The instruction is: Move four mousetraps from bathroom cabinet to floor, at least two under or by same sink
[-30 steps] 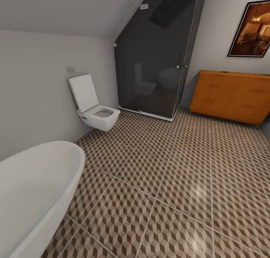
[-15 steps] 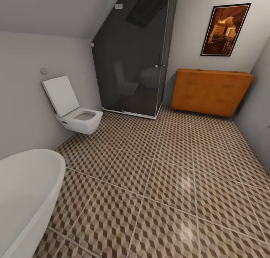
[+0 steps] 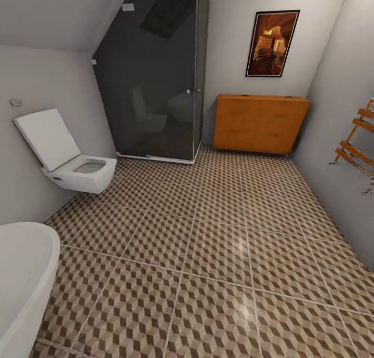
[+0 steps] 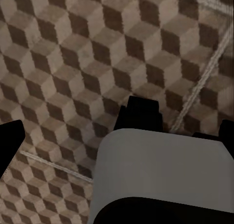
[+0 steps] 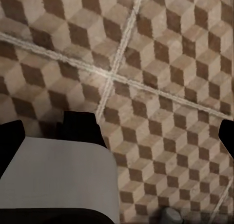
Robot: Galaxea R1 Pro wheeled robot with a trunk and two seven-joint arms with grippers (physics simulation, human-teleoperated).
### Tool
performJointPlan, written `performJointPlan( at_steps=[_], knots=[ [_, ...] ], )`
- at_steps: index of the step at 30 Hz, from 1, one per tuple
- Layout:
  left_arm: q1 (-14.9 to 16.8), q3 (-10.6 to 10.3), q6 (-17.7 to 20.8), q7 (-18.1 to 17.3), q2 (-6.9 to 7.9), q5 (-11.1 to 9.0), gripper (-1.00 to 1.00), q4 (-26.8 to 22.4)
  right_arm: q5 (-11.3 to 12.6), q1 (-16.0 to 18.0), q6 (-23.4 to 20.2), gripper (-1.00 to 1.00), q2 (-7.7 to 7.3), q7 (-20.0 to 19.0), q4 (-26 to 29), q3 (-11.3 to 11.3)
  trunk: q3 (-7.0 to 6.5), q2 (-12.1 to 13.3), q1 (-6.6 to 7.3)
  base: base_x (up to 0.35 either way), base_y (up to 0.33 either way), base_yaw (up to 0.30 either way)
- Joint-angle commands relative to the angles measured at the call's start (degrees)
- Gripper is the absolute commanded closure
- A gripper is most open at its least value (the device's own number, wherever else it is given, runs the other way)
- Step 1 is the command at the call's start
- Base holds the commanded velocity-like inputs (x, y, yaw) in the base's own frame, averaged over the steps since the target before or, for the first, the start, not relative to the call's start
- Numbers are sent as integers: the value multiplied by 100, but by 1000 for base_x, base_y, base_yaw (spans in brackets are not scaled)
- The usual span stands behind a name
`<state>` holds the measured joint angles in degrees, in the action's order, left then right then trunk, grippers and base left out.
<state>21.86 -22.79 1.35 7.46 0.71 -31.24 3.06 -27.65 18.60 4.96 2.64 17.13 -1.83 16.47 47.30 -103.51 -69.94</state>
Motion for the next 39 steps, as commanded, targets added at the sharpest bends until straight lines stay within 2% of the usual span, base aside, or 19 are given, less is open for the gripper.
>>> performJointPlan(
  at_steps=[1, 39],
  knots=[
    [2, -49, 14, 10, 0, -40, -100, 1, -47, 9, 29, -100, 0, 28, -19, 49, 4, -2, 1, 0, 0, -300],
    [2, -50, 14, 10, 0, -40, -100, 1, -35, 6, 31, -100, -4, 27, -11, 49, 4, -2, 1, 0, 0, -300]
  ],
)
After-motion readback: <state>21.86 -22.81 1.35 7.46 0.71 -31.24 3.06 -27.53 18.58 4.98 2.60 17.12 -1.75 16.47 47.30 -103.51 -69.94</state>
